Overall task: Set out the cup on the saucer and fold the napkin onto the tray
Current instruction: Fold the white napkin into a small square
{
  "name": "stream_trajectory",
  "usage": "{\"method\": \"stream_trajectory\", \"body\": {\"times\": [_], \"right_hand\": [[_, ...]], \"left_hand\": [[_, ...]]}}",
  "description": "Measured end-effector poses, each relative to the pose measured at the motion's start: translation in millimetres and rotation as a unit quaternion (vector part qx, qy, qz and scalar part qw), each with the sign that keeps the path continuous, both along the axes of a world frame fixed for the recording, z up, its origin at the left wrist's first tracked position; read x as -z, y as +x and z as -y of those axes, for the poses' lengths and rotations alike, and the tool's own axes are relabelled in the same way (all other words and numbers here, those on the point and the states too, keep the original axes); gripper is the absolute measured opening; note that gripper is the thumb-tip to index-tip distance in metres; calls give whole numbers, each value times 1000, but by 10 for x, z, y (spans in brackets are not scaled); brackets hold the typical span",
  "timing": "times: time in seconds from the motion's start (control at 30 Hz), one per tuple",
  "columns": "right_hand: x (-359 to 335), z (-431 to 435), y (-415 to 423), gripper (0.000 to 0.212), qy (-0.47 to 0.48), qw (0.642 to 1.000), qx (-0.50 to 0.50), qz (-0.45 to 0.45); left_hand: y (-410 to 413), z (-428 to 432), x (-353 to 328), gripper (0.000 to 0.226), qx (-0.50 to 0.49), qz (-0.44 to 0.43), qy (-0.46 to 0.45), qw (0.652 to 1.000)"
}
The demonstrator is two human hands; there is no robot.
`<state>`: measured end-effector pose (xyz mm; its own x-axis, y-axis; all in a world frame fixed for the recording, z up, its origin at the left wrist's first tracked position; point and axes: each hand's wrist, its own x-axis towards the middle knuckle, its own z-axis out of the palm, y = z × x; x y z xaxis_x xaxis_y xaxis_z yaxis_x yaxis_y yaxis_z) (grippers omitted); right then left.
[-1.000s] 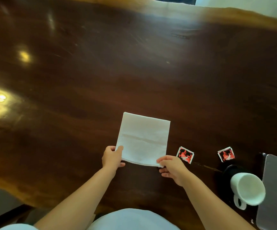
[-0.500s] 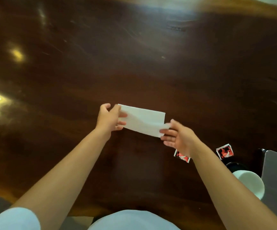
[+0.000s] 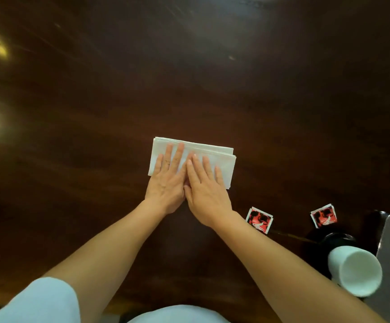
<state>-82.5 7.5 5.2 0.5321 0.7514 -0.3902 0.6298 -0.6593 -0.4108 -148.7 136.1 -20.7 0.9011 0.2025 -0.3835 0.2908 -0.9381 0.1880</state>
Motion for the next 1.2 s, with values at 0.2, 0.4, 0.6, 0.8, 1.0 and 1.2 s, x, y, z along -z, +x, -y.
{"method": "stream_trajectory", "body": {"times": [0.2, 0.4, 0.6, 0.8, 1.0, 1.2], "right_hand": [[323, 228, 108, 67, -43, 993, -81, 69], [229, 197, 266, 65, -17, 997, -56, 53], [-29, 45, 644, 50, -8, 986, 121, 114], [-103, -95, 944, 17, -55, 985, 128, 99], [-181, -115, 1021, 12, 10, 994, 104, 39], [-300, -156, 1108, 27, 86, 965, 215, -123]], "left_hand": [[-72, -54, 189, 71, -27, 33, 27, 999], [54, -39, 44, 72, -58, 34, 8, 998], [358, -436, -205, 59, -89, 77, 31, 993], [527, -631, -295, 38, -113, 101, -15, 988], [471, -607, -304, 25, -90, 124, -7, 988], [447, -615, -319, 33, -116, 102, -47, 987]]}}
